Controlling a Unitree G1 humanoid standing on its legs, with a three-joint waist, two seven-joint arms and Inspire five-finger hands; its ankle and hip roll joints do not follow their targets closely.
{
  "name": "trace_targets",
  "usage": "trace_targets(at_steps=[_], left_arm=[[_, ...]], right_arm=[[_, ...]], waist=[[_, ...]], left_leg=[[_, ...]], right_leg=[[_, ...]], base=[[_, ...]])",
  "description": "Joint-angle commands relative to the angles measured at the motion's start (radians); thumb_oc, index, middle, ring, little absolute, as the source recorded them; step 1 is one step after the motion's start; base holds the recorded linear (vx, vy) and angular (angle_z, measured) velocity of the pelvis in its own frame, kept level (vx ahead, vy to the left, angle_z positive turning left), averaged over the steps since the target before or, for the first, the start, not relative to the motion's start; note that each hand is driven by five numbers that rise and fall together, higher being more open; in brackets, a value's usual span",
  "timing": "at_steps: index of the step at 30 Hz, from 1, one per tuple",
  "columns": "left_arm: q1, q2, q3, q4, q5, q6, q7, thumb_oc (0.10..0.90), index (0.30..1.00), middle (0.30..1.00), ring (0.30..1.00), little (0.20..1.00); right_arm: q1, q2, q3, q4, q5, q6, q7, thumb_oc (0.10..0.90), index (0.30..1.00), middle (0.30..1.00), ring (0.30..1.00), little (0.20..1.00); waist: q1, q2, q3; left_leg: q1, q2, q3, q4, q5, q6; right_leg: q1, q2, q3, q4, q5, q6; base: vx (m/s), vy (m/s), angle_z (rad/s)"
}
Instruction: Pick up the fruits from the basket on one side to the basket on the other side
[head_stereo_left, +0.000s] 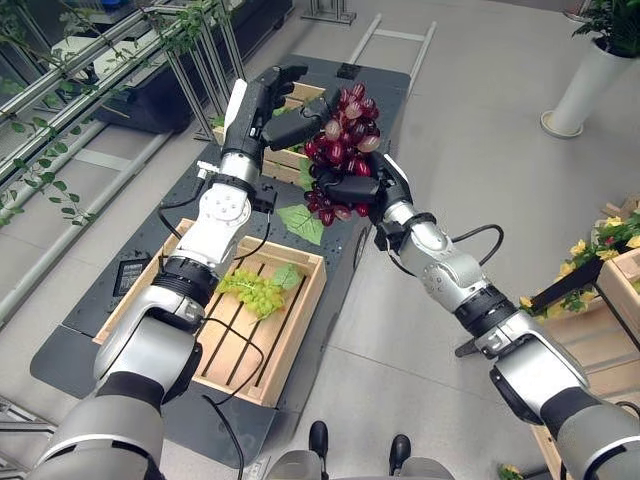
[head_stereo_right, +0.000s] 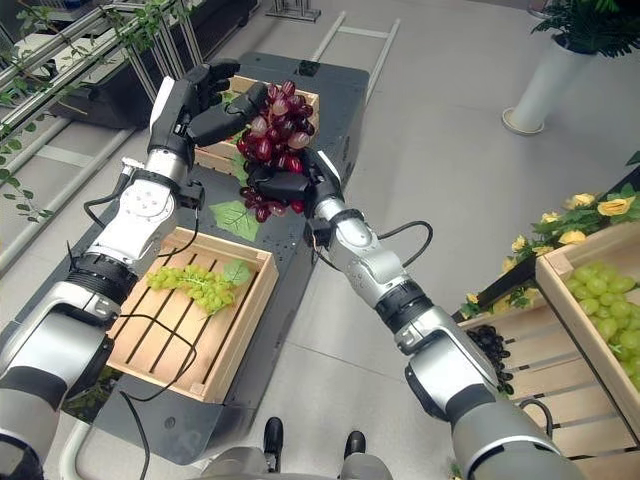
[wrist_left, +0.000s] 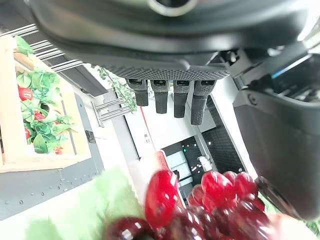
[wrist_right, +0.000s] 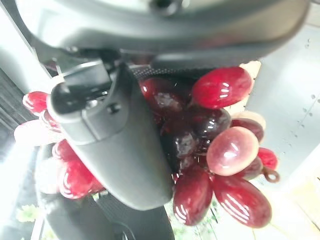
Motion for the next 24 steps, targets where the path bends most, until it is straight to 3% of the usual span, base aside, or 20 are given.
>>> trace_targets(at_steps=[1,12,18,24], left_arm=[[0.007,0.029,0.025,0.132,0.016,-0.077,0.028,0.800,0.900,0.900,0.900,0.900],[0.132,0.041,0.099,0.106,-0.011,-0.109,0.036,0.800,0.900,0.900,0.900,0.900],[0.257,0.004,0.167,0.101,-0.017,-0.132,0.057,0.800,0.900,0.900,0.900,0.900],[0.417,-0.032,0.209,0.091,0.100,-0.160,0.097,0.800,0.900,0.900,0.900,0.900]], right_arm=[[0.028,0.034,-0.105,-0.009,0.003,-0.203,-0.027,0.400,0.300,0.300,0.300,0.300],[0.205,-0.015,-0.145,0.038,-0.020,-0.188,0.057,0.400,0.300,0.300,0.300,0.300],[0.316,-0.022,-0.172,0.066,-0.053,-0.181,0.092,0.400,0.300,0.300,0.300,0.300],[0.464,-0.044,-0.202,0.072,-0.120,-0.171,0.137,0.400,0.300,0.300,0.300,0.300]], waist=[[-0.014,0.008,-0.258],[-0.047,0.008,-0.245],[-0.059,0.001,-0.229],[-0.075,-0.004,-0.210]], left_leg=[[-0.004,-0.009,-0.015,0.001,-0.094,-0.039],[0.015,-0.001,0.028,0.001,-0.101,-0.035],[0.023,-0.001,0.044,0.001,-0.107,-0.028],[0.024,0.000,0.063,0.001,-0.111,-0.021]], right_leg=[[-0.025,0.015,0.014,0.001,-0.006,-0.053],[-0.032,0.019,0.057,0.001,0.001,-0.049],[-0.037,0.020,0.077,0.001,0.005,-0.045],[-0.051,0.022,0.099,0.001,0.014,-0.037]], base=[[0.01,-0.004,-0.12],[0.03,0.001,-0.15],[0.04,-0.004,-0.22],[0.04,0.011,-0.17]])
